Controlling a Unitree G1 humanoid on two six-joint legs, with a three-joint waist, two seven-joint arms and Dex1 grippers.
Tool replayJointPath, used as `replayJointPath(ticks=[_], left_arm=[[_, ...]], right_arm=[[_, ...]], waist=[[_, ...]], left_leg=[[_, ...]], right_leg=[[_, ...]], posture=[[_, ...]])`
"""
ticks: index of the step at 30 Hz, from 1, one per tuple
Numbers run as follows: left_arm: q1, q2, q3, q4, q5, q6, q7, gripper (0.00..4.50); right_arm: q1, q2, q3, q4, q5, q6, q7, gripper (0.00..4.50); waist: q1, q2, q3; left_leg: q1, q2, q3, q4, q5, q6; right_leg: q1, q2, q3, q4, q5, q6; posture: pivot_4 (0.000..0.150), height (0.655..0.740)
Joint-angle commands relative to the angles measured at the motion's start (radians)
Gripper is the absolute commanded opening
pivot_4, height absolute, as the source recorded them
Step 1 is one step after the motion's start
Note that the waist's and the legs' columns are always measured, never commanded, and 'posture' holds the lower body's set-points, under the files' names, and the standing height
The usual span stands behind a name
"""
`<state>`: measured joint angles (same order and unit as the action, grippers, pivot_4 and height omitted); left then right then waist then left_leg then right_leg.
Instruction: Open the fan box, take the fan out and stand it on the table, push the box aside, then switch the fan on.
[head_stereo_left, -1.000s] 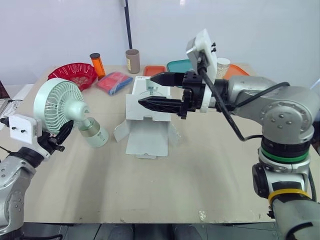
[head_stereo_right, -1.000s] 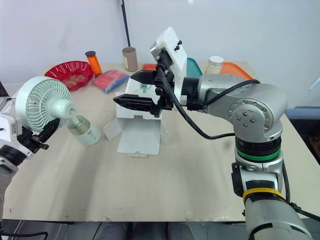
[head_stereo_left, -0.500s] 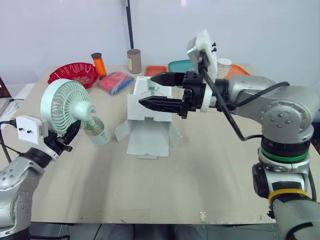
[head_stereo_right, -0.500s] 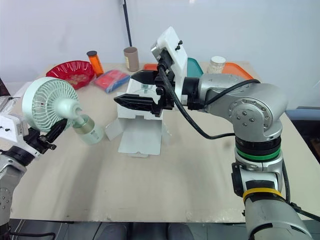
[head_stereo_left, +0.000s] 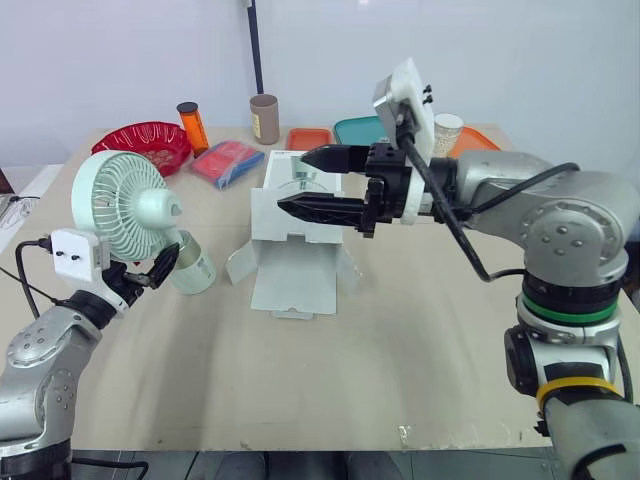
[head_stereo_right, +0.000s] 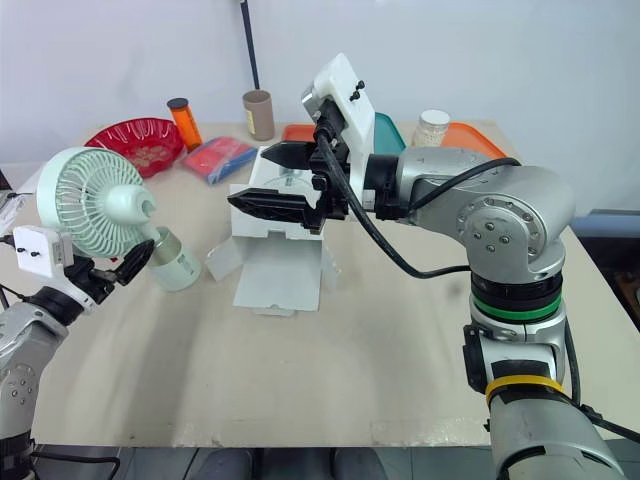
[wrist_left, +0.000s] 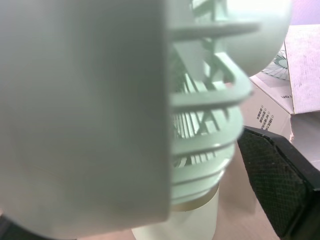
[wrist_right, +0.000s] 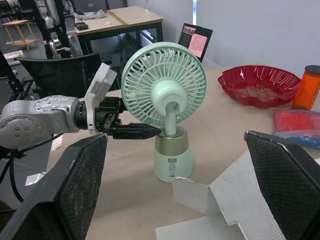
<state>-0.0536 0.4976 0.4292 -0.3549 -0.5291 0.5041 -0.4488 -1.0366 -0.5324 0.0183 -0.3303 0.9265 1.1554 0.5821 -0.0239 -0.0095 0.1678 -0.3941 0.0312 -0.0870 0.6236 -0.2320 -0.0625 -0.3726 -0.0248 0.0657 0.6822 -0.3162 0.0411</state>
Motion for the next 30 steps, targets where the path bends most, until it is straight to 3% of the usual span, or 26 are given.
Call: replayJointPath(ticks=[1,30], left_arm=[[0.028,0.005,-0.016,-0.009,-0.006,0.018,-0.003,4.4],[0.147,0.045,0.182,-0.202,-0.175,0.16,0.104,4.4]], right_arm=[[-0.028,-0.001,-0.031,-0.024,0.009,-0.008,-0.002,4.5],[-0.011,0.006,-0.019,-0.029,0.003,-0.017,0.009,4.5]], waist=[[0.0,0.0,0.0],[-0.003,-0.01,0.007]], left_leg=[[0.0,0.0,0.0,0.0,0.0,0.0],[-0.001,0.001,0.001,-0.001,0.0,-0.001]], right_leg=[[0.0,0.0,0.0,0.0,0.0,0.0],[-0.003,0.001,0.002,0.0,0.0,0.0]], posture=[[0.15,0.74],[0.15,0.74]])
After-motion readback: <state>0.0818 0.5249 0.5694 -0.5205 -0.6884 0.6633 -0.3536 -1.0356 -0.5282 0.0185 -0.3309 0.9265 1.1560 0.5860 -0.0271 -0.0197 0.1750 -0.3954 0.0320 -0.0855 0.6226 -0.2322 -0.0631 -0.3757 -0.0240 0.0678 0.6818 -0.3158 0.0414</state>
